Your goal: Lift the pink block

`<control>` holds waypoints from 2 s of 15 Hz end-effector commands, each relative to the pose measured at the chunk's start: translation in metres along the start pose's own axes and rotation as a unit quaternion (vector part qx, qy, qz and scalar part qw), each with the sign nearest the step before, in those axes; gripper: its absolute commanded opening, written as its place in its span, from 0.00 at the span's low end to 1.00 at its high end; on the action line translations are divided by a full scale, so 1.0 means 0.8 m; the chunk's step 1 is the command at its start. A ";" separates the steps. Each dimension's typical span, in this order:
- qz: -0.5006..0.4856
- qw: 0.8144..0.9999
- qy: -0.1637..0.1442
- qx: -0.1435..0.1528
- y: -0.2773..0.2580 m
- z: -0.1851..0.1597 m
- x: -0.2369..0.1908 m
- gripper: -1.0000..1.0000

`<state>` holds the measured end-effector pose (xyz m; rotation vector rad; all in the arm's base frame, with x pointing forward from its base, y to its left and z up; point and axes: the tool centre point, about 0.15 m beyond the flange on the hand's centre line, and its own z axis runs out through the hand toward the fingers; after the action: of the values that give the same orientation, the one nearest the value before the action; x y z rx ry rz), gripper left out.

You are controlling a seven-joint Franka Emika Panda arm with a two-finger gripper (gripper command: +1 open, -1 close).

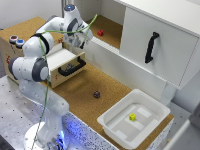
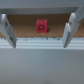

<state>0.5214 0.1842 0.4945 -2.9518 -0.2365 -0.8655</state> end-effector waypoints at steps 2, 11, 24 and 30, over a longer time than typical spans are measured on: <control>-0.023 0.999 -0.021 -0.009 0.007 0.103 0.150 1.00; -0.024 0.999 -0.046 0.014 0.016 0.176 0.175 0.00; -0.025 0.999 0.006 -0.030 -0.039 0.055 0.097 0.00; -0.015 0.999 -0.026 -0.013 -0.085 0.004 -0.013 0.00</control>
<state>0.5976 0.2346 0.5009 -2.9667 -0.3286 -0.6900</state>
